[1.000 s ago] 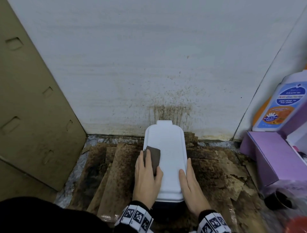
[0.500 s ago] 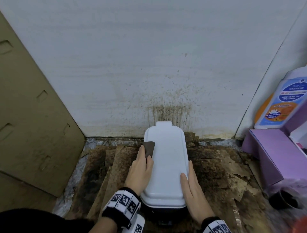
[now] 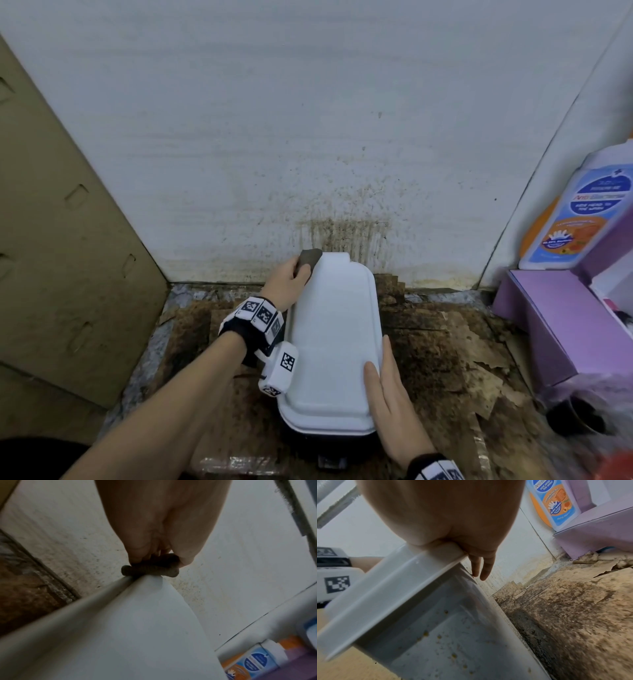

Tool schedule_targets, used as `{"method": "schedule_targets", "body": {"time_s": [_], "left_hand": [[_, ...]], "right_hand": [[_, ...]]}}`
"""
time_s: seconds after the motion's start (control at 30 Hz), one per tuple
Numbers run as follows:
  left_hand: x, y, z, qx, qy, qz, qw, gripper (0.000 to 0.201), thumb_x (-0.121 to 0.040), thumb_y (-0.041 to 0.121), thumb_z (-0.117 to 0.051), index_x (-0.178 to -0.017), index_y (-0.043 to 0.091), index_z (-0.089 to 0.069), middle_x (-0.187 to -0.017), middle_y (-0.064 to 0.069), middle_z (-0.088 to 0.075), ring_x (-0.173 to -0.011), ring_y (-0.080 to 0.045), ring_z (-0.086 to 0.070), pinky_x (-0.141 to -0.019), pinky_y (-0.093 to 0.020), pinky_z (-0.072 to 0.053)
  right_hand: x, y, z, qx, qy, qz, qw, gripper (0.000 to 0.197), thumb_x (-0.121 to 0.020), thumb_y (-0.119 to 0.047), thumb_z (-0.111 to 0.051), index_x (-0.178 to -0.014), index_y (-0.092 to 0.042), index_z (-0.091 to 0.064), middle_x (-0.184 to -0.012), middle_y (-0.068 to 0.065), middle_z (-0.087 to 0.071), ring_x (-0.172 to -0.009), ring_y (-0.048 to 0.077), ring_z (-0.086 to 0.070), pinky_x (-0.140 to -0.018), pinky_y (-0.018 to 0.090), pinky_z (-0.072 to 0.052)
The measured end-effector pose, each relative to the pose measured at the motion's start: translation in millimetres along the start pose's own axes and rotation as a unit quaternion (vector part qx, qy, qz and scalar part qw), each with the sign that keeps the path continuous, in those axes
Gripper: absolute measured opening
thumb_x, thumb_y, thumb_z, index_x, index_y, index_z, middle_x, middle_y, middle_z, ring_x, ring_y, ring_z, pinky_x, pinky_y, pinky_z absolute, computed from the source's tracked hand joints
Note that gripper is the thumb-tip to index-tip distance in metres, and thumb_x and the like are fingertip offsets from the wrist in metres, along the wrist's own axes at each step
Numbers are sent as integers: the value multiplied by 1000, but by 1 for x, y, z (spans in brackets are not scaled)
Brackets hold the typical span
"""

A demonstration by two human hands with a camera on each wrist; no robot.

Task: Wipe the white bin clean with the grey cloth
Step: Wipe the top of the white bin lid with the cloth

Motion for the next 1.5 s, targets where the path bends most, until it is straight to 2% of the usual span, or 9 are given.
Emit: {"method": "schedule_targets", "body": {"time_s": [0.13, 0.37, 0.6, 0.73, 0.83, 0.93, 1.13, 1.27, 1.5], "left_hand": [[25, -1, -5, 24, 4, 6, 1000, 29, -104, 28, -45, -130, 16, -50, -114, -8, -65, -96, -26, -64, -79, -36, -52], [90, -16, -11, 67, 5, 28, 997, 51, -103, 35, -48, -152, 25, -36, -129, 13, -58, -110, -8, -58, -92, -30, -49], [144, -35, -22, 108, -3, 32, 994, 58, -103, 33, -51, -155, 25, -29, -118, 40, -45, -96, 33, -47, -83, -1, -41], [147, -35, -28, 90, 1, 36, 995, 63, -102, 41, -49, -158, 29, -22, -96, 29, -56, -79, 13, -56, -83, -17, -47], [128, -27, -25, 82, 2, 24, 996, 61, -102, 41, -48, -157, 32, -24, -112, 23, -63, -94, 3, -64, -89, -26, -53], [97, -21, -18, 58, 2, 13, 998, 54, -102, 38, -49, -153, 33, -32, -113, 9, -69, -99, -15, -68, -90, -39, -56], [21, 0, 1, -12, -8, 12, 1000, 42, -104, 28, -46, -143, 12, -47, -123, -4, -65, -110, -28, -64, -95, -48, -53], [4, 7, 6, 0, -5, 21, 1000, 43, -103, 18, -48, -144, 5, -46, -131, -8, -61, -124, -28, -57, -104, -41, -47], [32, -10, 4, 71, 29, 10, 997, 44, -101, 17, -54, -143, 9, -50, -121, 4, -63, -106, -15, -60, -101, -46, -51]], "right_hand": [[1, -2, 0, 0, 4, 2, 1000, 71, -98, -59, -26, -153, -39, 14, -158, -29, 8, -133, -11, -12, -105, 15, -17], [3, 2, 0, -12, 15, 7, 1000, 72, -97, -59, -28, -154, -40, 12, -160, -27, 7, -139, -9, -9, -110, 15, -11], [2, 3, -2, -28, 18, 8, 999, 68, -99, -55, -29, -154, -41, 9, -158, -29, 3, -138, -11, -12, -107, 13, -14], [1, 3, -2, -30, 18, 5, 999, 68, -101, -52, -30, -155, -39, 9, -159, -28, 3, -137, -11, -12, -106, 11, -14], [1, 3, -2, -27, 17, 3, 999, 69, -100, -54, -30, -154, -40, 10, -160, -26, 5, -138, -10, -11, -108, 14, -13], [1, 1, -2, -21, 12, 0, 1000, 72, -97, -59, -28, -153, -41, 13, -159, -28, 7, -138, -9, -9, -110, 17, -13], [0, 0, -2, -15, 11, 3, 1000, 74, -95, -63, -27, -153, -42, 14, -160, -27, 9, -139, -10, -7, -112, 18, -11], [2, -1, -2, -19, 11, 2, 1000, 73, -96, -62, -28, -153, -41, 13, -161, -26, 6, -138, -9, -9, -112, 18, -12], [3, 3, -2, -20, 17, 6, 1000, 70, -99, -58, -28, -154, -41, 11, -161, -26, 5, -139, -9, -9, -112, 16, -9]]}}
Point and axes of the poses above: each hand's wrist, its own x-axis away from the middle knuckle, its own z-axis out of the back of the hand, y = z × x, the point moved 10 cm from there along -x, towards the middle knuckle
